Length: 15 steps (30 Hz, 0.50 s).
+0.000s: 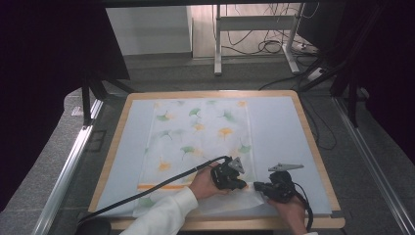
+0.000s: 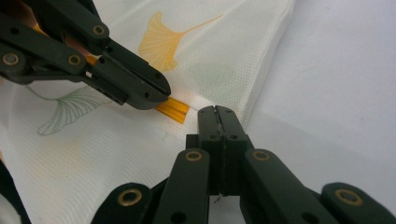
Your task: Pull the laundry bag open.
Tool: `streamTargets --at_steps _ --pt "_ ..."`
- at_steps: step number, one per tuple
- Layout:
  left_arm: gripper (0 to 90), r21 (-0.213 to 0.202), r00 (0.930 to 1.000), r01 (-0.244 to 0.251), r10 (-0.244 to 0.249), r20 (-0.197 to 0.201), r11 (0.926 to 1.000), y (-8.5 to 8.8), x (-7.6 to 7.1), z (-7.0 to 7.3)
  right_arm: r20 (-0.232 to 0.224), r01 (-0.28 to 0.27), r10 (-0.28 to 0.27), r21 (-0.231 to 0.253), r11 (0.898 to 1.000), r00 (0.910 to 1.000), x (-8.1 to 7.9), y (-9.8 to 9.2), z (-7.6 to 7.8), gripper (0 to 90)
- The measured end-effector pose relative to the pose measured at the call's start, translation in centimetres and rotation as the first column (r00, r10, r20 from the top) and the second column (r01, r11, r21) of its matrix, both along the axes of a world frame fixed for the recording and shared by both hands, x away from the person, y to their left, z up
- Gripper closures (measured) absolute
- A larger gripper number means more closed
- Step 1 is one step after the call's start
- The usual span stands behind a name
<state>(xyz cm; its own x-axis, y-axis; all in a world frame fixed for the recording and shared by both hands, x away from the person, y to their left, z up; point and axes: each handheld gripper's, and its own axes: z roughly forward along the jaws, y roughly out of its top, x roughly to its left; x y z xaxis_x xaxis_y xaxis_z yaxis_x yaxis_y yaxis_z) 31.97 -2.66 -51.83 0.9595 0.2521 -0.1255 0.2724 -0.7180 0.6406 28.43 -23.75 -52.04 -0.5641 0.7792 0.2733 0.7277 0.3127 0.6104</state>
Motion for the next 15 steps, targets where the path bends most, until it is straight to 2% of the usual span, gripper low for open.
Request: streamTargets --at_steps 4,10,13,15 --pt "90.0 0.004 1.0000 0.000 0.000 0.006 1.0000 0.02 -0.04 0.03 -0.026 0.013 -0.012 0.048 0.999 0.9996 0.16 -0.43 -0.23 89.4" --pt "90.0 0.002 1.0000 -0.008 0.008 -0.005 1.0000 0.32 -0.01 0.02 -0.023 0.011 -0.010 0.042 0.999 0.9997 0.13 -0.42 -0.23 89.4" --pt "90.0 -0.013 0.9998 -0.015 0.015 -0.011 0.9998 0.55 -0.02 -0.10 -0.016 0.005 -0.004 0.038 0.999 0.9999 0.13 -0.39 -0.24 89.4" --pt "90.0 -0.005 0.9998 -0.015 0.015 -0.009 0.9999 0.57 -0.05 -0.01 -0.017 0.005 -0.004 0.037 0.999 0.9999 0.13 -0.41 -0.23 89.4"
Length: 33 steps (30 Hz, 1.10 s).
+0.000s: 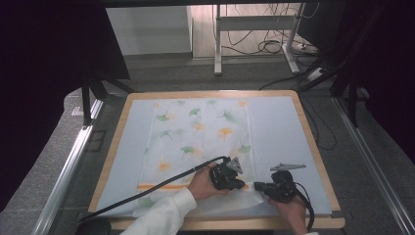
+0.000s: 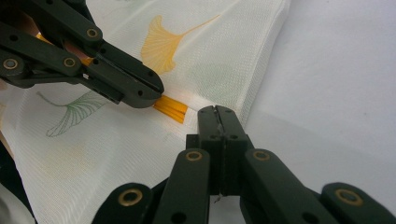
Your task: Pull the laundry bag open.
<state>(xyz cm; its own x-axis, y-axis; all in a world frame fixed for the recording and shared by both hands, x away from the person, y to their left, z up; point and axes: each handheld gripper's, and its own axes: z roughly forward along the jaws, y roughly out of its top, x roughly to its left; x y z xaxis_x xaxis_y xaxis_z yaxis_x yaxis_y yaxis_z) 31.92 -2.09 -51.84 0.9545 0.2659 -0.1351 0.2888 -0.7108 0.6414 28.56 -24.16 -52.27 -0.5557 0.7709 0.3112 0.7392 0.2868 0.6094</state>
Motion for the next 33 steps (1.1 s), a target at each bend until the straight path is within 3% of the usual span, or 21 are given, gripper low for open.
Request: streamTargets --at_steps 6,12,17,26,33 --pt "90.0 0.004 0.9999 -0.013 0.013 0.001 0.9999 0.1 -0.1 0.0 0.004 -0.006 0.006 -0.010 1.000 1.0000 -0.1 0.0 0.1 89.5" --pt "90.0 0.034 0.9999 -0.011 0.010 0.010 0.9994 0.4 -0.2 0.2 0.004 -0.002 0.002 -0.002 1.000 1.0000 -0.1 0.0 0.0 89.5" --pt "90.0 0.025 0.9996 -0.023 0.024 -0.017 0.9994 1.3 -0.1 0.2 0.003 -0.002 0.002 -0.003 1.000 1.0000 -0.1 0.0 0.0 89.5" --pt "90.0 0.020 0.9990 -0.036 0.037 -0.025 0.9991 2.7 0.0 0.1 0.003 0.002 -0.002 -0.003 1.000 1.0000 -0.1 0.0 0.0 89.5" --pt "90.0 0.056 0.9992 -0.039 0.039 0.007 0.9977 2.9 -0.4 0.4 0.004 0.000 0.000 -0.004 1.000 1.0000 -0.1 0.0 0.0 89.5"
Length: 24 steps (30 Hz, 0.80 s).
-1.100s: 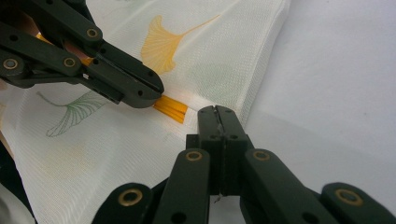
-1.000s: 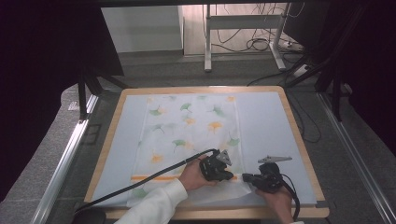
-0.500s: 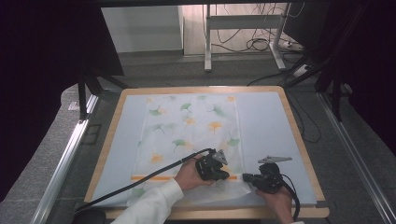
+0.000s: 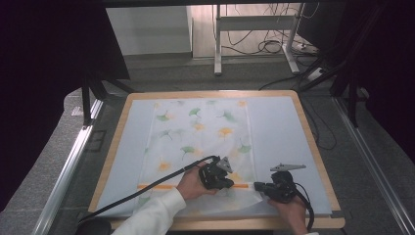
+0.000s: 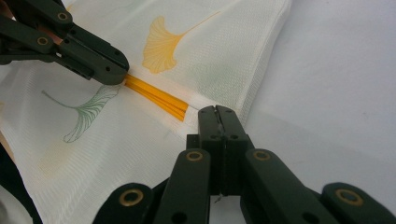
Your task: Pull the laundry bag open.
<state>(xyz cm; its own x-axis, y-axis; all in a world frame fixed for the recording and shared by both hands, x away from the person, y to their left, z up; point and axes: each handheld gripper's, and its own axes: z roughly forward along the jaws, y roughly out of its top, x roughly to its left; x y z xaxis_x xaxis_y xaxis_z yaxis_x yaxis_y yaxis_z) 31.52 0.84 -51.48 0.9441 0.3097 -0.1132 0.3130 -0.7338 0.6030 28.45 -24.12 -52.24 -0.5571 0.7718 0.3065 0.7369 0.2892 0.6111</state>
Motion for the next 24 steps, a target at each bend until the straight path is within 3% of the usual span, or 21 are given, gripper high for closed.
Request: streamTargets --at_steps 6,24 --pt "90.0 -0.016 0.9996 -0.014 0.014 -0.024 0.9998 1.1 0.1 -0.2 0.001 -0.002 0.002 -0.002 1.000 1.0000 0.0 0.0 0.0 89.5" --pt "90.0 -0.022 0.9973 -0.065 0.064 -0.036 0.9976 4.9 -0.3 -0.4 0.002 -0.002 0.002 0.003 1.000 1.0000 0.0 0.0 0.0 89.5"
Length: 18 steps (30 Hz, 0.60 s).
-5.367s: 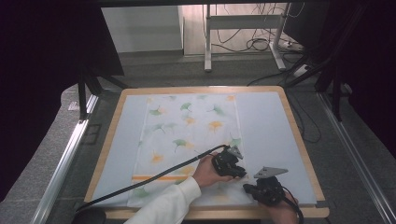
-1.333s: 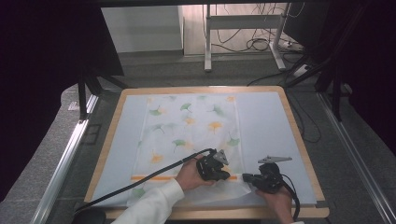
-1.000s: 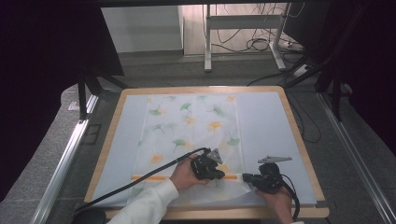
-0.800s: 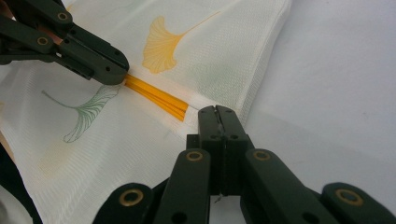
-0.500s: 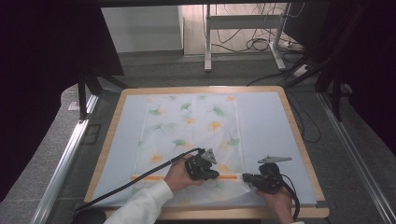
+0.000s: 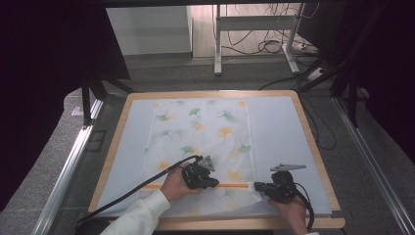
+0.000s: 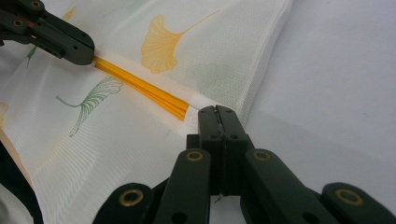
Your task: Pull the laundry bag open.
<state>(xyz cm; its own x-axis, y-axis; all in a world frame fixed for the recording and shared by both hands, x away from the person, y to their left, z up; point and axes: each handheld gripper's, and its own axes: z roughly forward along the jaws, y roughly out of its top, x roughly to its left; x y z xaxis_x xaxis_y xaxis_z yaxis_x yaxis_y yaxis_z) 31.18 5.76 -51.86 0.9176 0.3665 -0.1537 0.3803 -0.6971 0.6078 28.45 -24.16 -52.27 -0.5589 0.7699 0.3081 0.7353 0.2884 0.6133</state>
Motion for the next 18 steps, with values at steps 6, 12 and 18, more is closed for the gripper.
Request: streamTargets --at_steps 6,12,18 --pt "90.0 0.028 0.9999 0.003 -0.003 0.010 0.9996 0.4 -0.1 0.2 0.000 -0.002 0.002 -0.002 1.000 1.0000 0.0 0.0 0.0 89.5" --pt "90.0 0.057 0.9999 -0.011 0.011 0.013 0.9983 0.9 -0.2 0.4 -0.004 -0.003 0.003 -0.001 1.000 1.0000 0.1 0.0 0.0 89.4" --pt "90.0 0.091 0.9997 -0.012 0.010 0.024 0.9957 1.3 -0.3 0.6 0.000 -0.017 0.017 -0.006 1.000 0.9999 0.1 0.2 0.0 89.4"
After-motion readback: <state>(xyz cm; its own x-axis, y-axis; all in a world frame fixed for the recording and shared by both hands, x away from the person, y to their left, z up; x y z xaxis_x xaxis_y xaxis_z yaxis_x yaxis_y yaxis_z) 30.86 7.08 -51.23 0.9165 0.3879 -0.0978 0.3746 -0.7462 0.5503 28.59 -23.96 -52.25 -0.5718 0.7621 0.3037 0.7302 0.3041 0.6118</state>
